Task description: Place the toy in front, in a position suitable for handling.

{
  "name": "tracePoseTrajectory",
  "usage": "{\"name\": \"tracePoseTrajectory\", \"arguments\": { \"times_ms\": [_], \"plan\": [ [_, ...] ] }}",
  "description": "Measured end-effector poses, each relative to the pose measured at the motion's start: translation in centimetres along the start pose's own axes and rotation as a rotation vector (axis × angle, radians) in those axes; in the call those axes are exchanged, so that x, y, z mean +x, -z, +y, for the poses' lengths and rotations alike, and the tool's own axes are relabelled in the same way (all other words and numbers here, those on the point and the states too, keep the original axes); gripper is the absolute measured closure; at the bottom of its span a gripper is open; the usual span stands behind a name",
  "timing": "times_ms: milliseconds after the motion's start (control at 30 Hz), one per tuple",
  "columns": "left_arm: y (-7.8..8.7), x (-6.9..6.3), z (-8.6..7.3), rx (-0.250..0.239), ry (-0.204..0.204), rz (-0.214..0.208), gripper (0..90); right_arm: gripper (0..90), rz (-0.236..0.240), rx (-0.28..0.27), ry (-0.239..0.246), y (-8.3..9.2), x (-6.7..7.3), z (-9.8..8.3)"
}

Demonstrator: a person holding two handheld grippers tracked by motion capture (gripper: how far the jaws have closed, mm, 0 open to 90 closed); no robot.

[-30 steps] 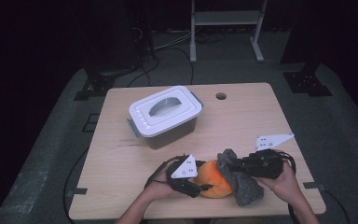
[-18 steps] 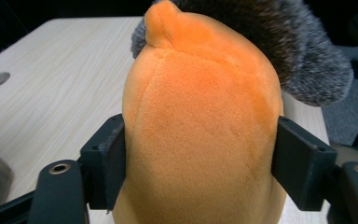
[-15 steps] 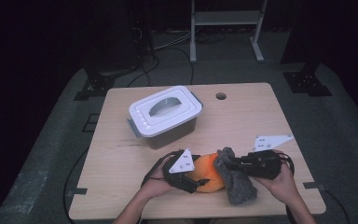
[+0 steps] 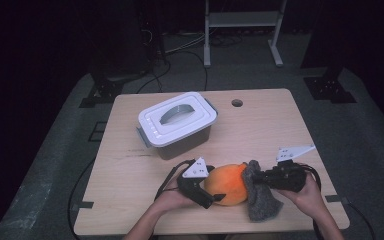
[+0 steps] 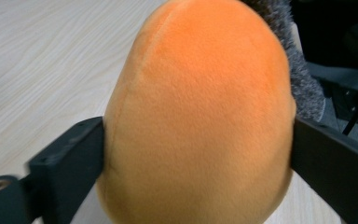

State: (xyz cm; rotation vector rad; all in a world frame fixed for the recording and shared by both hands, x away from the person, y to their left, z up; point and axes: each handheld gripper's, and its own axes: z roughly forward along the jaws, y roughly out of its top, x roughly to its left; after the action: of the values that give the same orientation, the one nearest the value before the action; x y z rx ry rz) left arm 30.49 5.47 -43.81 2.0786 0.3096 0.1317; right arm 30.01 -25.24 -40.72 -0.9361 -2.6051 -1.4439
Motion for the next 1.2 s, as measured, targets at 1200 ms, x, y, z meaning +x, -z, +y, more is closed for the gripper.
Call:
{"name": "tracePoseTrajectory", "arguments": {
  "times_ms": [1200],
  "plan": [
    [-0.4,-0.8,0.5,0.034,-0.039,-0.058,8.1,79.3,0.004,0.044,-0.029,2.0,-1.4,-0.9]
  ]
}}
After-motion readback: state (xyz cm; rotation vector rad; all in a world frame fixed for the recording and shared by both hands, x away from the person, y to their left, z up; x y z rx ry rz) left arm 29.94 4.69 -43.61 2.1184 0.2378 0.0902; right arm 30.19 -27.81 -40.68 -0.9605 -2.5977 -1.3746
